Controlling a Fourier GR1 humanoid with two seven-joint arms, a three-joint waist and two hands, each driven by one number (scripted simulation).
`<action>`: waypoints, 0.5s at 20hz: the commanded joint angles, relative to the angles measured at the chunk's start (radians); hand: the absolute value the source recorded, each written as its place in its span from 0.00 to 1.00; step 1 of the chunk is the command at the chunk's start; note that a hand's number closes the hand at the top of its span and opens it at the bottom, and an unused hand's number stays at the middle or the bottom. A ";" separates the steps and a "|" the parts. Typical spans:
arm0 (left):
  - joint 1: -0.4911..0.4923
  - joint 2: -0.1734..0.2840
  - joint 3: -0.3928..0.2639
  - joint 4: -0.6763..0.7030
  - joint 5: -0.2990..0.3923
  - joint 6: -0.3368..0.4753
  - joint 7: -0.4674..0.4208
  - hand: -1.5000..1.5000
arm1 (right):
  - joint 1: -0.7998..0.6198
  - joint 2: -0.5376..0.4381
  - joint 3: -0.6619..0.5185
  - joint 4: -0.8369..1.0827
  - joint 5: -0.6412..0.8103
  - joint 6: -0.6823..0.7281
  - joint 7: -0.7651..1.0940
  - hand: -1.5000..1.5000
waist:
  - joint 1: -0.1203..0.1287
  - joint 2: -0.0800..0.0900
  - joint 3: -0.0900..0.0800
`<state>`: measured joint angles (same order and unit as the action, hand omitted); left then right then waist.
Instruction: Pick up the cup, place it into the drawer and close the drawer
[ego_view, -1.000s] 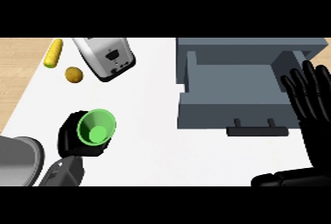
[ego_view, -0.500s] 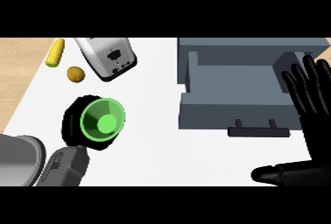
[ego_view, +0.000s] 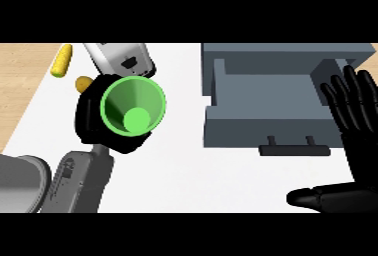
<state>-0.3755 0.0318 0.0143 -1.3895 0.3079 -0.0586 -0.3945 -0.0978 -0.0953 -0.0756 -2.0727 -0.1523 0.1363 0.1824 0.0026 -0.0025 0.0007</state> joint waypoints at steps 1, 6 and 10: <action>-0.119 -0.018 -0.020 -0.060 -0.024 0.083 0.109 1.00 | -0.008 0.014 0.027 -0.039 0.021 -0.027 0.038 0.00 | -0.006 0.001 -0.001; -0.259 0.027 0.007 -0.002 -0.029 0.115 0.189 1.00 | 0.054 -0.005 -0.022 0.031 0.005 0.034 -0.081 0.00 | -0.008 0.003 0.000; -0.367 -0.031 -0.049 -0.007 -0.096 0.266 0.303 1.00 | 0.023 -0.006 -0.031 -0.040 -0.030 -0.001 0.015 0.00 | -0.010 0.001 0.000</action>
<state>-0.6472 0.0164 -0.0147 -1.3964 0.2496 0.1235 -0.1892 -0.0844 -0.1057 -0.1024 -2.0751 -0.1746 0.1514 0.1663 -0.0055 -0.0006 0.0004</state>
